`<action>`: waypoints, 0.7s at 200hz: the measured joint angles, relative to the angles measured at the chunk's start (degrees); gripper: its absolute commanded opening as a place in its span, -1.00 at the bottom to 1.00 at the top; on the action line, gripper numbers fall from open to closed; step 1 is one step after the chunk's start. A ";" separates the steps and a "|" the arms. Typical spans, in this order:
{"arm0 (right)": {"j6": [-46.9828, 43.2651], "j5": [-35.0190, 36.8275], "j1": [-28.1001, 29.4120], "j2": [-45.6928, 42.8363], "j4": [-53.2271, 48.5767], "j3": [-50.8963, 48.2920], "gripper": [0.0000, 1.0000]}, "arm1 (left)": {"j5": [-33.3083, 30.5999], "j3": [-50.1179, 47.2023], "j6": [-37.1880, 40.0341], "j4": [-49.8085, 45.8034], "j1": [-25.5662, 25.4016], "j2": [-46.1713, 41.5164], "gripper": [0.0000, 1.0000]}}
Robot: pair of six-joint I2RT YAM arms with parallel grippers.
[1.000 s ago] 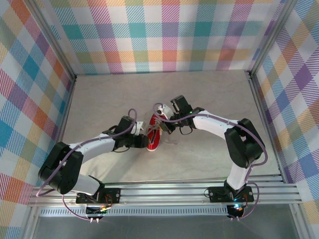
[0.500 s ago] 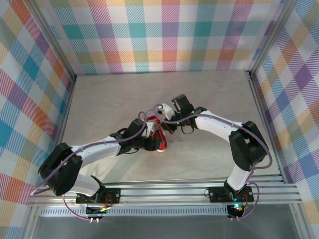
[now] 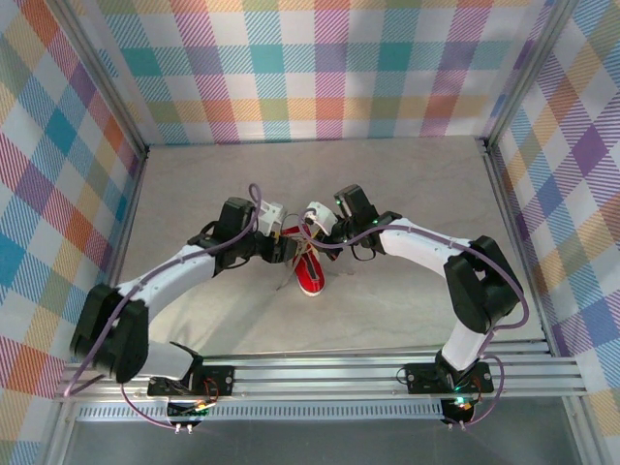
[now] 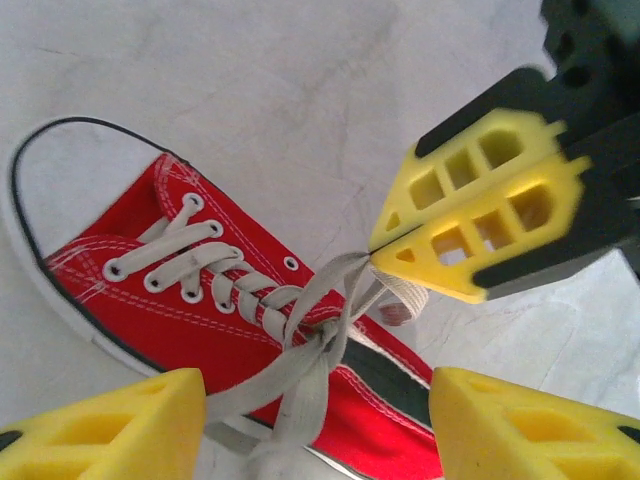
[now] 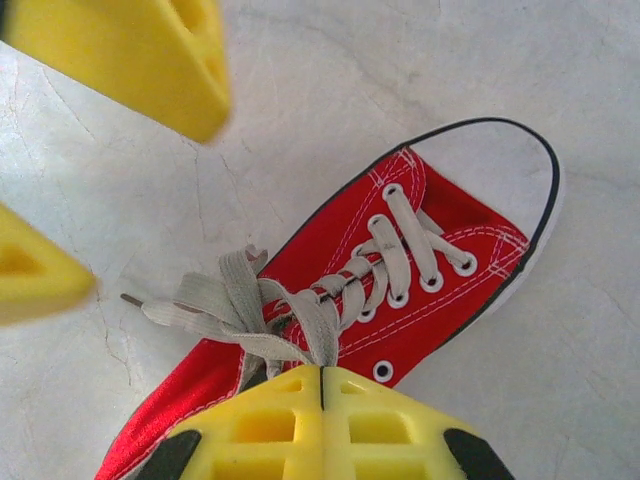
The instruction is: Tie the shoes
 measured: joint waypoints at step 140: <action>-2.03 -0.09 0.20 0.00 3.02 -1.57 -1.00 | 14.93 4.72 4.17 5.97 4.44 12.90 0.05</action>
